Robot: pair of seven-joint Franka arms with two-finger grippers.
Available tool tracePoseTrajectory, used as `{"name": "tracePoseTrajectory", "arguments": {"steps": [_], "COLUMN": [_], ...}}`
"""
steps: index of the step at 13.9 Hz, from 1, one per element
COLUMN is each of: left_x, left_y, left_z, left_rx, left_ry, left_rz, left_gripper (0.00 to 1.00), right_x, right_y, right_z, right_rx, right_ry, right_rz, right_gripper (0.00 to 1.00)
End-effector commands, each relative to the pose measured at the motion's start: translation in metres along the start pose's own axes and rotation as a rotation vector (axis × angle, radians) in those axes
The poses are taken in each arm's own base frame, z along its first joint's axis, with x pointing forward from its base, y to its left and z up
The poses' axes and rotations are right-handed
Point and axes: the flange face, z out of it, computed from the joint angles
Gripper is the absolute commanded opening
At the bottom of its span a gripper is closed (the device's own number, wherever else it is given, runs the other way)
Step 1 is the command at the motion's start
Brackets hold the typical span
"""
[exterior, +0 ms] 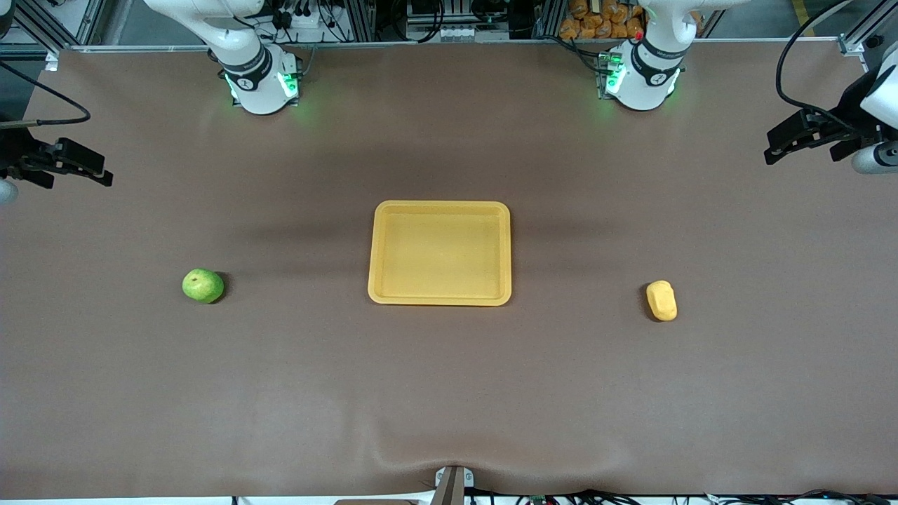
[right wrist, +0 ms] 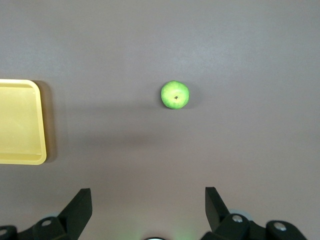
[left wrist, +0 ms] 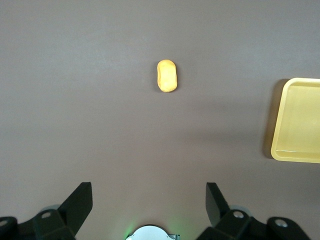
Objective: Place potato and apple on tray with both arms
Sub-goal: 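Raise both grippers from rest and start reaching outward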
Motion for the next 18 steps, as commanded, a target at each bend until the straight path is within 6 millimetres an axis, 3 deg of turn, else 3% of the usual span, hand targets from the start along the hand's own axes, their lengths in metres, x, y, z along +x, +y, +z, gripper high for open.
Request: {"name": "tracePoseTrajectory", "arguments": {"steps": [1,7,10,16,18], "left_x": [-0.002,0.0,0.003,0.02,0.023], "left_y": [0.001,-0.001,0.002,0.007,0.008], "left_z": [-0.007,-0.004,0.002,0.045,0.071], "left_rx": [-0.015,-0.017,-0.045,-0.048,-0.046], "left_ry": [0.008,0.003,-0.012,-0.07,-0.069], "left_rz": [0.017,0.011,0.012,-0.01,-0.014], "left_gripper": [1.0,1.0,1.0,1.0,1.0], "right_x": [-0.006,-0.001,0.004,0.008,0.008], "right_y": [0.0,0.003,0.004,0.005,0.007], "right_z": [-0.004,0.006,0.025,0.043,0.047], "right_rx": [-0.005,-0.004,-0.003,0.001,0.002], "right_ry": [0.003,-0.006,-0.002,-0.014,-0.019], "right_rz": [0.014,0.015,0.016,0.014,0.015], "right_gripper": [1.0,1.0,1.0,1.0,1.0]}}
